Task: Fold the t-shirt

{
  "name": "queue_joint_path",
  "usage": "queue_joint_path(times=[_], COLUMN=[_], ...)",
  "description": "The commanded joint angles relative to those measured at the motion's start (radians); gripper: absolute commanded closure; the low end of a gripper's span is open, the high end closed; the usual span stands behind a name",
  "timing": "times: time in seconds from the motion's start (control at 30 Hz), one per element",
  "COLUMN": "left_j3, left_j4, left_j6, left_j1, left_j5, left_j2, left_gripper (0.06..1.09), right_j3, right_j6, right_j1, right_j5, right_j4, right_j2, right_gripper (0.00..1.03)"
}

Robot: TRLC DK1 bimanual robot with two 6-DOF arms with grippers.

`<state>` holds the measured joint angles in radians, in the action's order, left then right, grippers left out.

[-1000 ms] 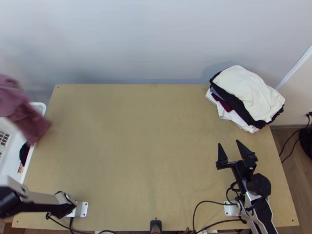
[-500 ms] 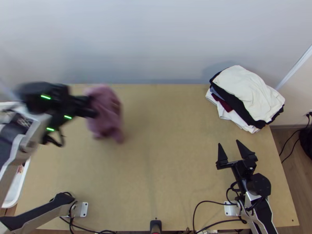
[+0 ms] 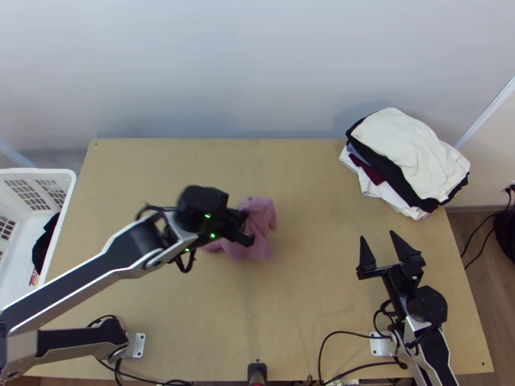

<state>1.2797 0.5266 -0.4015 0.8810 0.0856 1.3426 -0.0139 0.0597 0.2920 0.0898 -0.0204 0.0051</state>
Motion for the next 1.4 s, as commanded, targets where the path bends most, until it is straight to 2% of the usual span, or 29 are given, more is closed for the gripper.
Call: queue_joint_path(times=[0.0,0.1,0.2,0.4,0.67,1.0,1.03,1.07,1.17,1.37], left_j3=[-0.131,-0.246,-0.283,-0.332,-0.338,-0.321,-0.329,-0.336,-0.352,-0.272], left_j4=[-0.06,-0.151,-0.155,-0.158,-0.149,-0.151,-0.154,-0.151,-0.152,-0.134], left_j6=[-0.034,-0.042,-0.037,0.076,0.187,0.377,0.395,0.398,0.425,0.389], left_j1=[-0.059,-0.203,-0.381,-0.718,-1.034,-1.303,-1.311,-1.312,-1.311,-1.318], left_j5=[-0.06,-0.178,-0.277,-0.406,-0.518,-0.521,-0.521,-0.521,-0.521,-0.521], left_j2=[-0.007,-0.036,-0.036,-0.036,-0.031,0.145,0.153,0.155,0.132,0.032], left_gripper=[1.05,1.05,1.05,1.05,1.05,1.05,0.98,0.81,0.08,0.09], right_j3=[0.008,0.008,0.008,0.008,0.008,0.008,0.008,0.008,0.008,0.008], right_j6=[0.017,0.017,0.017,0.017,0.017,0.017,0.017,0.017,0.017,0.017], right_j1=[-0.002,-0.002,-0.002,-0.001,-0.002,-0.002,-0.002,-0.002,-0.002,-0.002], right_j5=[0.001,0.001,0.001,0.001,0.001,0.001,0.001,0.001,0.001,-0.001], right_j4=[0.017,0.017,0.017,0.017,0.017,0.017,0.017,0.017,0.017,0.017], right_j2=[-0.007,-0.007,-0.007,-0.007,-0.007,-0.007,-0.007,-0.007,-0.007,-0.007], right_gripper=[0.03,0.03,0.03,0.03,0.03,0.03,0.03,0.03,0.03,0.03])
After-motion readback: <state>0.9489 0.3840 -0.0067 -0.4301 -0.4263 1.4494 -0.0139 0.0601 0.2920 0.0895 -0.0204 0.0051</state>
